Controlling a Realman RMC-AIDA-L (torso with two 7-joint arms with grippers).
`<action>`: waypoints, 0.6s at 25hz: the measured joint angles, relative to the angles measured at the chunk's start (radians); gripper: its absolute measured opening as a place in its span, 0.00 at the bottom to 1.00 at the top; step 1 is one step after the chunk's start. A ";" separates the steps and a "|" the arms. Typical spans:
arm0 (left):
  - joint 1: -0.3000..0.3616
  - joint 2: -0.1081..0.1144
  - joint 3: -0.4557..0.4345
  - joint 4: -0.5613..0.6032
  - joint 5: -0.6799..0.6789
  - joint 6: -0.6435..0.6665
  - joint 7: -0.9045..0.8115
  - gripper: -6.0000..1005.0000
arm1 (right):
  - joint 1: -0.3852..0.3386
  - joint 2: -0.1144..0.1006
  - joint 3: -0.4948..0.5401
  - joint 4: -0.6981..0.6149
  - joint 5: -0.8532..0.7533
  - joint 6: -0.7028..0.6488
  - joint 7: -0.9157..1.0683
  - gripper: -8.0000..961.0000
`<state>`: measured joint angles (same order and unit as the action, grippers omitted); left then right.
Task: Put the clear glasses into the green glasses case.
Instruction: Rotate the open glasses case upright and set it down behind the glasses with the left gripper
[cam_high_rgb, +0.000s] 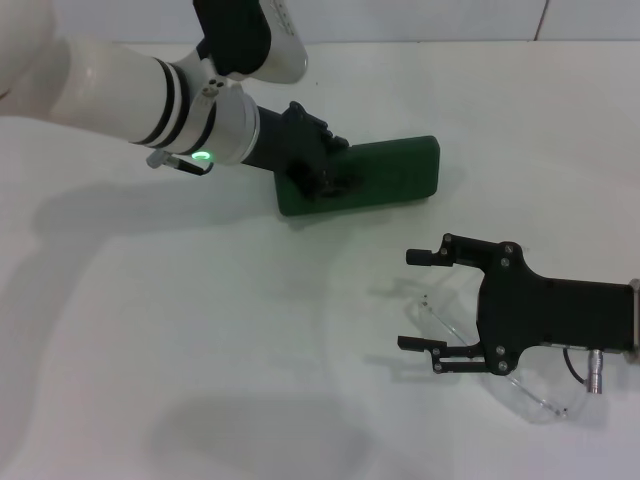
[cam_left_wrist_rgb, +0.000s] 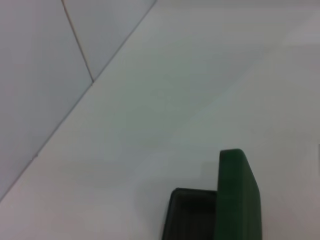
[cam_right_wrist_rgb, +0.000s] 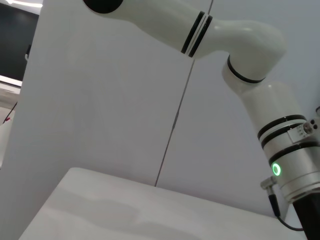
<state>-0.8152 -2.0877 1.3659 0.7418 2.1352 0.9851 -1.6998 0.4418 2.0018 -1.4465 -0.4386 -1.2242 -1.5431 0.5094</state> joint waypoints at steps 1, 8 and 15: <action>0.000 0.000 0.004 0.002 0.000 0.003 0.000 0.51 | 0.000 0.000 0.001 0.000 0.000 0.001 0.000 0.80; 0.012 0.002 0.016 0.016 0.001 0.044 0.016 0.35 | 0.007 0.000 0.001 0.000 -0.001 0.004 -0.002 0.80; 0.030 -0.002 0.016 0.018 0.000 0.038 0.094 0.22 | 0.016 0.000 0.002 0.000 -0.002 0.017 -0.002 0.80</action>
<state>-0.7855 -2.0894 1.3822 0.7601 2.1355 1.0234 -1.6059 0.4575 2.0022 -1.4449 -0.4388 -1.2257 -1.5263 0.5077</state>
